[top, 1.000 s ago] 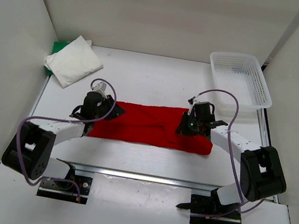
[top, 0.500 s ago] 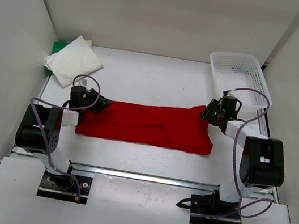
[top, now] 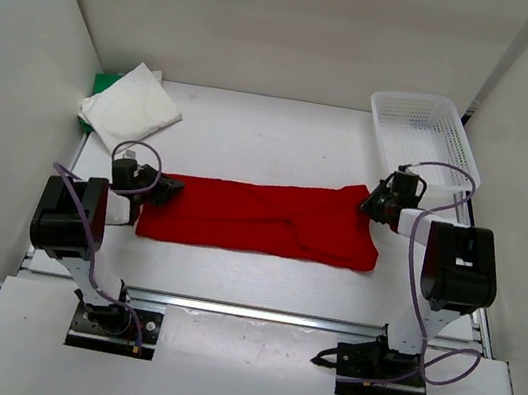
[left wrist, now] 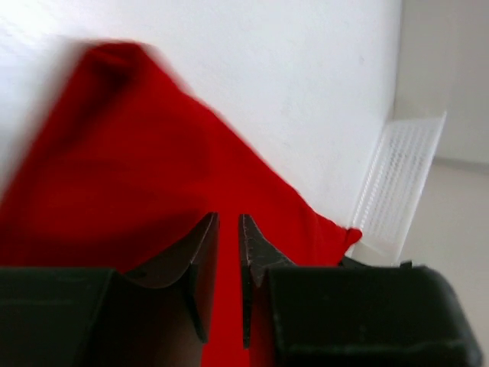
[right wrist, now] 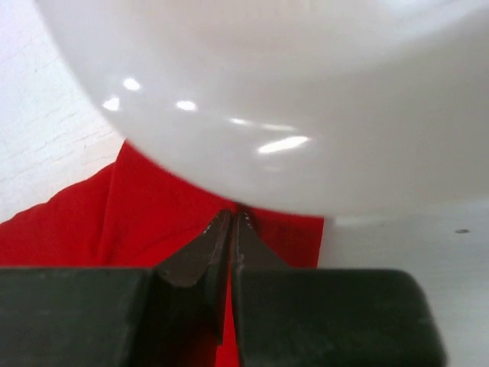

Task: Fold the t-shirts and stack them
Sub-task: Fold the other side of the tshirt into a rectangle, then rotate the tshirt 90 degrees

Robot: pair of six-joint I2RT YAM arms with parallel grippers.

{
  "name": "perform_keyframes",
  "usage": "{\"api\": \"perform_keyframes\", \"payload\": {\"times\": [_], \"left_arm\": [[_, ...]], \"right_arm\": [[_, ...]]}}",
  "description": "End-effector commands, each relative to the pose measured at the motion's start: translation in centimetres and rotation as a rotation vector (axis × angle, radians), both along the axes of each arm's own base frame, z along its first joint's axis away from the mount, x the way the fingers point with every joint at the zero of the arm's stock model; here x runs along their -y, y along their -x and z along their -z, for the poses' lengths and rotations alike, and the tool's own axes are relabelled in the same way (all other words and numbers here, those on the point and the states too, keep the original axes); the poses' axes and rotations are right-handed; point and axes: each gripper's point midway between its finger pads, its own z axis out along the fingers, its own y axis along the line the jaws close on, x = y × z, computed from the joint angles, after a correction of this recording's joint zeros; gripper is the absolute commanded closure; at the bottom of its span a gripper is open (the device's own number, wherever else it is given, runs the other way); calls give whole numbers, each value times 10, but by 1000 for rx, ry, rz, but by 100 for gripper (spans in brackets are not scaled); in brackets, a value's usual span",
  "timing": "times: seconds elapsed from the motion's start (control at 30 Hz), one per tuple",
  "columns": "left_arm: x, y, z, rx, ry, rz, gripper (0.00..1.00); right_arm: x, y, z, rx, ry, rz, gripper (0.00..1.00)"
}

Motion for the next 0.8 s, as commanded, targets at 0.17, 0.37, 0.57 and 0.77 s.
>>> {"api": "perform_keyframes", "payload": {"times": [0.17,0.37,0.57,0.77], "left_arm": [[-38,15,1,-8,2,-146,72],[-31,12,-43,118,-12,-122,72],[19,19,-99,272,-203,43,69],[90,60,-95,305,-251,292,67]], "right_arm": [[17,-15,-23,98,-42,84,84],[-1,-8,-63,168,-4,45,63],[-38,22,-80,209,57,-38,65],[-104,56,-22,21,16,-267,94]]}}
